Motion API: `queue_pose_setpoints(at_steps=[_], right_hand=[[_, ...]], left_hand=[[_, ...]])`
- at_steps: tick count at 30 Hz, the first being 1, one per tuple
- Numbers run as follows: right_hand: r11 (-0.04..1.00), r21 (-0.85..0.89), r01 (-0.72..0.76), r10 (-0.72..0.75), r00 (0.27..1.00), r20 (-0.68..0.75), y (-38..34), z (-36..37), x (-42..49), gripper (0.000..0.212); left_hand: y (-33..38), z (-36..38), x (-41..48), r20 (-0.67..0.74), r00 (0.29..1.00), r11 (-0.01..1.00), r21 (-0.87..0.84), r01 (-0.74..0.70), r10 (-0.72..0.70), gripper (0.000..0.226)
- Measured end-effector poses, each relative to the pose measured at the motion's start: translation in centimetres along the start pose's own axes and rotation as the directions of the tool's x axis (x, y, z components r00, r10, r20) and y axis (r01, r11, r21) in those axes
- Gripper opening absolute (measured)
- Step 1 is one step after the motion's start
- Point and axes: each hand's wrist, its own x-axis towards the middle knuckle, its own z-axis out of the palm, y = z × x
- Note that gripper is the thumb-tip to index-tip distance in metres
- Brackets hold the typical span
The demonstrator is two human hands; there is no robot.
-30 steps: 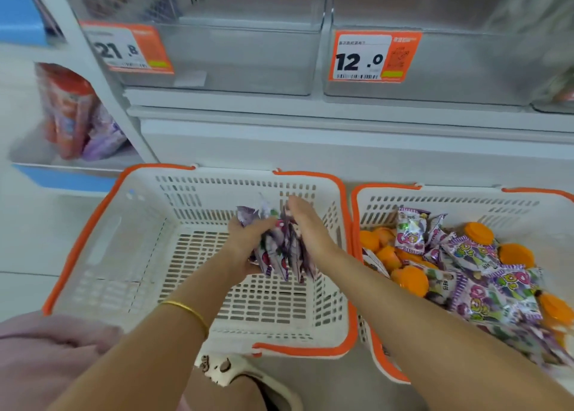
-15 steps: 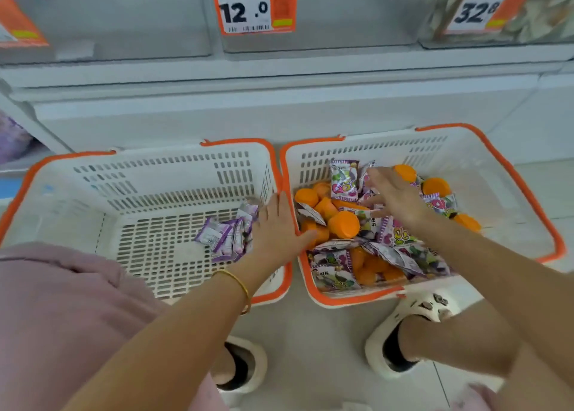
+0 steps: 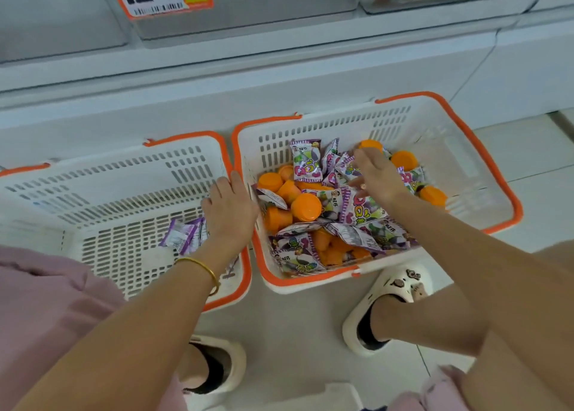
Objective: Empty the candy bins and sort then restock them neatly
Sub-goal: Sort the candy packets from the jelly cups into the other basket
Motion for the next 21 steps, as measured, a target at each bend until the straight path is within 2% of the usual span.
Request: queue_pose_setpoints(at_steps=[2, 6, 8, 9, 12, 14, 18, 21], right_hand=[[0.997, -0.069, 0.015, -0.017, 0.999, -0.031, 0.9, -1.0, 1.5, 0.034], [0.925, -0.378, 0.027, -0.045, 0.998, -0.039, 2.9, -3.5, 5.2, 0.034], [0.839, -0.539, 0.073, -0.041, 0.997, 0.071, 3.7, -4.4, 7.3, 0.037], [0.785, -0.610, 0.112, -0.024, 0.988, 0.150, 4.0, -4.5, 8.3, 0.041], [0.547, -0.788, 0.283, 0.054, 0.927, 0.371, 5.7, -4.4, 11.8, 0.060], [0.464, -0.809, 0.361, 0.077, 0.893, 0.443, 6.9, -4.1, 14.0, 0.069], [0.482, -0.747, 0.458, 0.024, 0.845, 0.533, 8.6, -3.3, 17.1, 0.079], [0.520, -0.731, 0.442, 0.025, 0.847, 0.531, 9.0, -2.6, 18.4, 0.093]], left_hand=[[-0.3, 0.1, 0.7, -0.047, 0.999, 1.000, 0.016, -0.015, 0.015, 0.056], [0.0, 0.4, 2.6, -0.182, 0.961, 0.972, 0.146, -0.182, 0.208, 0.055], [2.1, 0.1, 3.9, -0.175, 0.928, 0.945, 0.063, -0.322, 0.328, 0.056], [3.6, -0.1, 4.6, -0.123, 0.930, 0.937, -0.006, -0.350, 0.347, 0.056], [8.3, 0.8, 7.6, 0.040, 0.953, 0.929, -0.237, -0.283, 0.300, 0.061], [10.6, 2.3, 9.5, 0.105, 0.948, 0.921, -0.288, -0.262, 0.302, 0.062], [13.5, 5.4, 12.4, 0.187, 0.944, 0.936, -0.281, -0.212, 0.270, 0.061], [14.8, 6.8, 13.0, 0.193, 0.962, 0.934, -0.337, -0.118, 0.191, 0.061]])
